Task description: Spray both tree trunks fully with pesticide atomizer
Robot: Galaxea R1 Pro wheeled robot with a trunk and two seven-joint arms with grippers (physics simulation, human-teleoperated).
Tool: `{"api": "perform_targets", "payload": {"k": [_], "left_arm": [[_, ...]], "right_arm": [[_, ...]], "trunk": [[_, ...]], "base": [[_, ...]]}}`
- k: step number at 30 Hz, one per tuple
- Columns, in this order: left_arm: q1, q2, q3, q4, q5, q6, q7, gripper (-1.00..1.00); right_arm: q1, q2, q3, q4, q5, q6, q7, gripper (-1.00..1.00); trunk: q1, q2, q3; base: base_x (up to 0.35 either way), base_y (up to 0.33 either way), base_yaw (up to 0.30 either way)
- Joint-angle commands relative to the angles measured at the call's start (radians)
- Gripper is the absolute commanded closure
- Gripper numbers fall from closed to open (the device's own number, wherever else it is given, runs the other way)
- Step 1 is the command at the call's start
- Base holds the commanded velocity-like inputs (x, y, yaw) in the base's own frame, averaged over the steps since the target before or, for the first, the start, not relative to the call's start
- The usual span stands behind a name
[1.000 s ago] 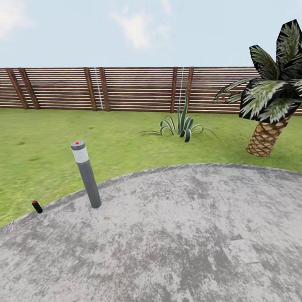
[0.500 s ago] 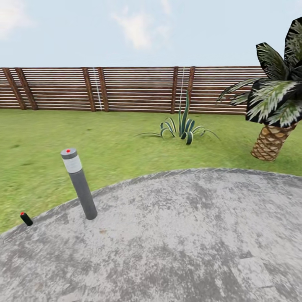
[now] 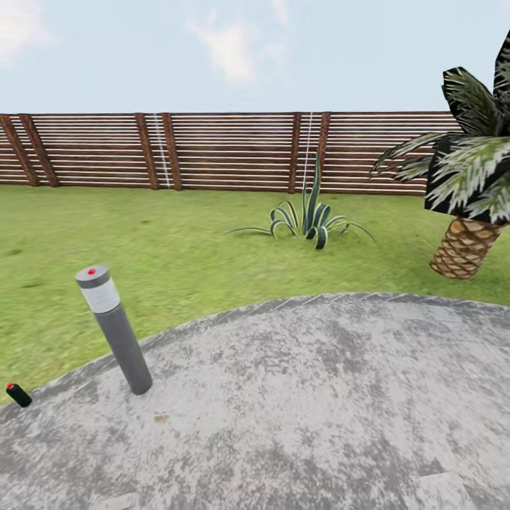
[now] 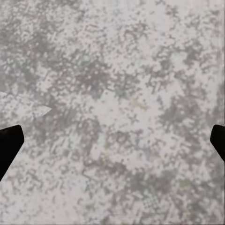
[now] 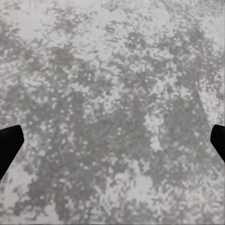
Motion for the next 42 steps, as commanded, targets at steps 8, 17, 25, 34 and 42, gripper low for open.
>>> {"api": "perform_targets", "payload": {"k": [8, 17, 25, 34, 42], "left_arm": [[-0.001, 0.0, -0.001, 0.001, 0.001, -0.004, 0.003, -1.0], [-0.001, 0.0, -0.001, 0.001, 0.001, -0.004, 0.003, -1.0], [-0.001, 0.0, 0.0, 0.001, 0.001, -0.004, 0.003, -1.0], [-0.001, 0.002, 0.001, 0.001, 0.001, -0.004, 0.003, -1.0], [-0.001, 0.002, 0.002, 0.002, 0.001, -0.004, 0.003, -1.0]], "right_arm": [[0.0, 0.0, 0.0, 0.001, 0.001, -0.003, -0.002, -1.0], [0.0, 0.0, 0.0, 0.001, 0.001, -0.004, -0.003, -1.0], [0.0, 0.0, 0.001, 0.001, 0.001, -0.004, -0.002, -1.0], [0.0, 0.0, 0.0, 0.0, 0.001, -0.004, -0.002, -1.0], [0.0, 0.0, 0.0, 0.001, 0.001, -0.004, -0.003, -1.0]], "trunk": [[0.0, 0.0, -0.001], [0.0, 0.0, -0.001], [0.0, 0.0, -0.001], [0.0, 0.0, -0.001], [0.0, 0.0, -0.001]], "base": [[0.326, -0.105, 0.0], [0.287, -0.149, 0.001], [0.282, -0.157, 0.119], [0.281, -0.158, 0.16], [0.285, -0.158, 0.001]]}}
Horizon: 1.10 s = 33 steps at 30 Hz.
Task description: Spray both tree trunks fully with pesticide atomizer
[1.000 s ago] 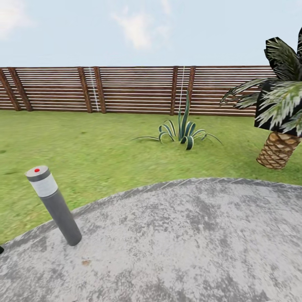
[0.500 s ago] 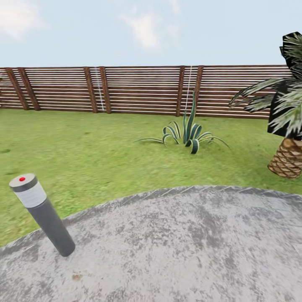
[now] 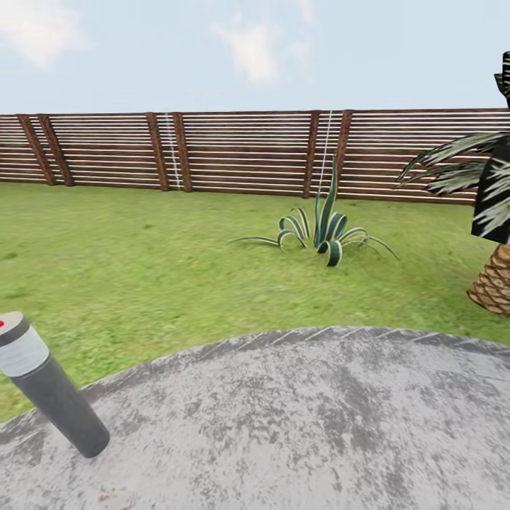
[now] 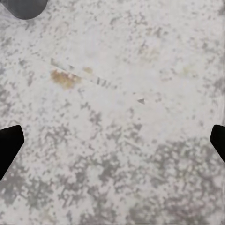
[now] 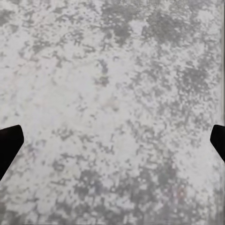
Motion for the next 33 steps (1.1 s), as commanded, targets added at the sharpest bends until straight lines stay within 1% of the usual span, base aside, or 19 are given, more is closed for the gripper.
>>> {"api": "perform_targets", "payload": {"k": [1, 19, 24, 33], "left_arm": [[-0.001, 0.0, -0.001, 0.001, 0.001, -0.004, 0.003, -1.0], [-0.001, 0.0, -0.001, 0.001, 0.001, -0.004, 0.003, -1.0], [-0.001, 0.001, -0.001, 0.001, 0.001, -0.004, 0.003, -1.0], [-0.001, 0.002, -0.001, 0.0, 0.002, -0.004, 0.003, -1.0]], "right_arm": [[-0.001, 0.0, 0.0, 0.001, 0.001, -0.003, -0.002, -1.0], [-0.001, 0.0, 0.0, 0.001, 0.001, -0.003, -0.003, -1.0], [-0.001, 0.0, 0.0, 0.001, 0.001, -0.003, -0.003, -1.0], [-0.001, 0.0, 0.0, 0.001, 0.001, -0.003, -0.002, -1.0]], "trunk": [[0.0, 0.0, -0.001], [0.0, 0.0, -0.001], [0.0, 0.0, -0.001], [0.0, 0.0, -0.001]], "base": [[0.287, -0.158, 0.0], [0.287, -0.158, 0.014], [0.287, -0.158, 0.182], [0.288, -0.158, 0.267]]}}
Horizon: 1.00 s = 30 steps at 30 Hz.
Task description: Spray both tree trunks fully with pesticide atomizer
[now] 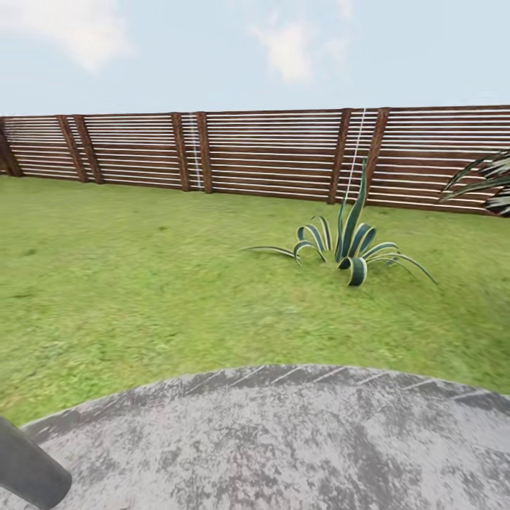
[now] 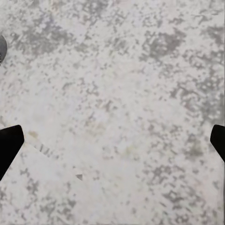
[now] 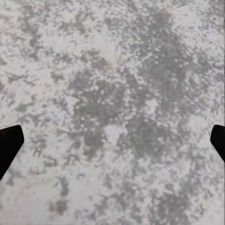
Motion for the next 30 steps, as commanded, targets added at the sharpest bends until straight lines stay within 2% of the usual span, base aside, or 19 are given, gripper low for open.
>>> {"api": "perform_targets", "payload": {"k": [1, 30], "left_arm": [[-0.001, 0.0, -0.001, 0.001, 0.001, -0.004, 0.003, -1.0], [-0.001, 0.001, 0.0, 0.001, 0.002, -0.004, 0.003, -1.0]], "right_arm": [[0.0, 0.0, 0.0, 0.001, 0.001, -0.003, -0.002, -1.0], [0.0, 0.0, 0.0, 0.001, 0.001, -0.003, -0.002, -1.0]], "trunk": [[0.0, 0.0, -0.001], [0.0, 0.0, -0.001]], "base": [[0.299, -0.152, 0.276], [0.319, -0.118, 0.276]]}}
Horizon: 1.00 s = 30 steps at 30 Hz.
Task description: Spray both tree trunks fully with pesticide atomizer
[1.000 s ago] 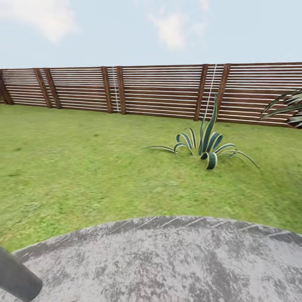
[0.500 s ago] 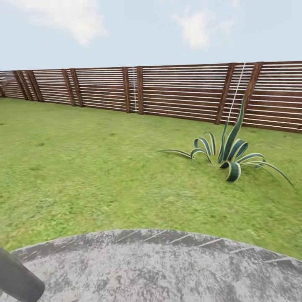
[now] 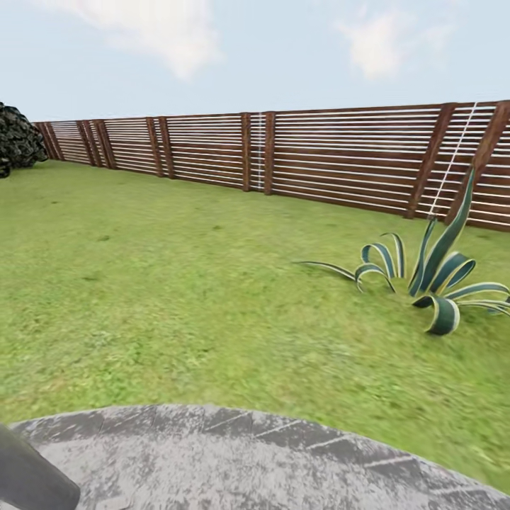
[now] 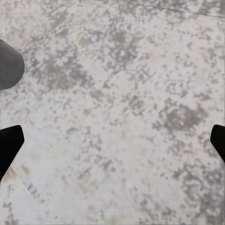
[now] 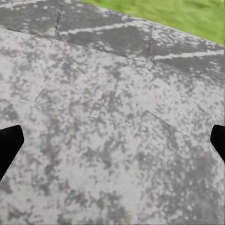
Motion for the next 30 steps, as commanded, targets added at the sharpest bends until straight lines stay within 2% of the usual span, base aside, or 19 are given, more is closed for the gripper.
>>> {"api": "perform_targets", "payload": {"k": [1, 30], "left_arm": [[-0.001, 0.0, -0.001, 0.002, 0.001, -0.004, 0.003, -1.0], [-0.001, -0.001, -0.003, 0.002, 0.001, -0.004, 0.003, -1.0]], "right_arm": [[0.0, 0.0, 0.0, 0.0, 0.001, -0.003, -0.002, -1.0], [0.0, 0.0, 0.0, 0.0, 0.001, -0.003, -0.002, -1.0]], "trunk": [[0.0, 0.0, -0.001], [0.0, 0.0, -0.001]], "base": [[0.336, -0.074, 0.276], [0.335, -0.094, 0.276]]}}
